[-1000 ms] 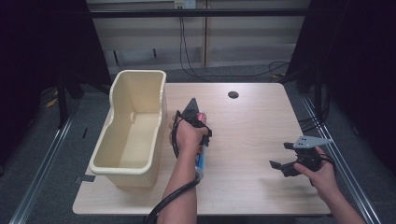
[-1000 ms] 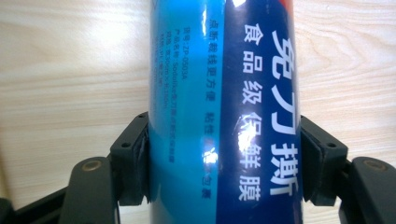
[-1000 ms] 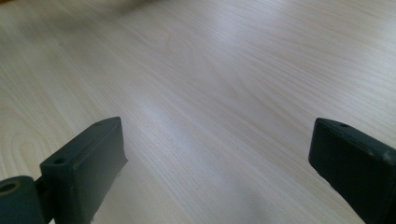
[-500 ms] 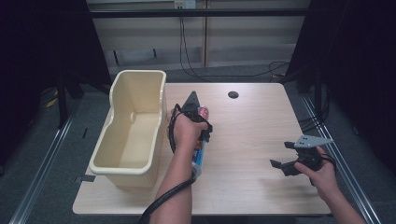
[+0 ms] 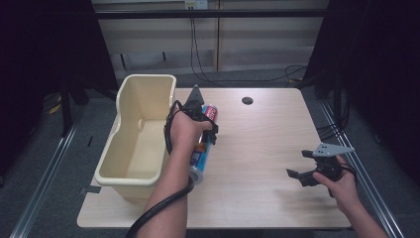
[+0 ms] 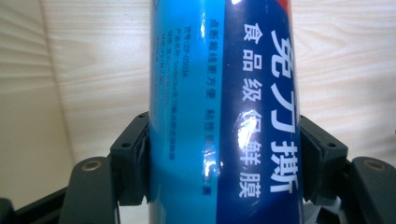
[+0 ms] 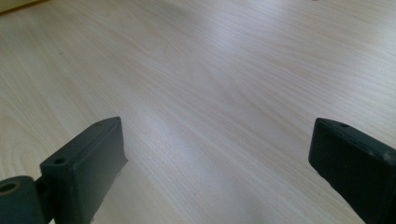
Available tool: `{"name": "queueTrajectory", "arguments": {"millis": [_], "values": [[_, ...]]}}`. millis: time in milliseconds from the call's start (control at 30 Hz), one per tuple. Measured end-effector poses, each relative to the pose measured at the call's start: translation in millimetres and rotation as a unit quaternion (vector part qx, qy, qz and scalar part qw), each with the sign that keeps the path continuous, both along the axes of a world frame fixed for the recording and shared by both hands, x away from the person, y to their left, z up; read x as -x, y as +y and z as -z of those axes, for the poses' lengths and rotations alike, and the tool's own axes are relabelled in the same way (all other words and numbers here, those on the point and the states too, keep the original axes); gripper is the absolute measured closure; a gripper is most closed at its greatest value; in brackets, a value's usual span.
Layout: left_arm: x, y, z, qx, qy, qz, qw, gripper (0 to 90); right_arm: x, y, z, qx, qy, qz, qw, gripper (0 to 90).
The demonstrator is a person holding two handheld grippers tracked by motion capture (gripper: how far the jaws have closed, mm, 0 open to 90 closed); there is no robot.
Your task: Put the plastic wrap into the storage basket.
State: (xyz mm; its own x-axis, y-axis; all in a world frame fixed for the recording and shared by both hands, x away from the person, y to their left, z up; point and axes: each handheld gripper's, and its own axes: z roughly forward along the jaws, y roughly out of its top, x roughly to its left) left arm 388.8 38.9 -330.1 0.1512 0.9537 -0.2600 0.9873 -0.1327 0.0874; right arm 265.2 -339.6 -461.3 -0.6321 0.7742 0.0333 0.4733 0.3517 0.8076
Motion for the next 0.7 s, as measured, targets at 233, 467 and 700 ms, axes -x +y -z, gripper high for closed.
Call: {"name": "queueTrajectory", "arguments": {"millis": [233, 467, 700], "values": [[4.0, 16.3, -24.3, -0.003, -0.008, 0.004, 1.0000, 32.4, -0.2, 1.1, 0.3, 0.002, 0.001, 0.000, 1.0000, 3.5], [8.2, 29.9, -44.1, -0.002, -0.014, 0.008, 0.9999, 32.4, -0.6, 3.2, 0.7, -0.001, 0.003, -0.001, 1.0000, 3.5], [10.8, 37.1, -57.9, 0.004, -0.020, 0.016, 0.9997, 32.4, -1.0, 3.5, 1.3, 0.000, 0.005, -0.002, 1.0000, 3.5]]}}
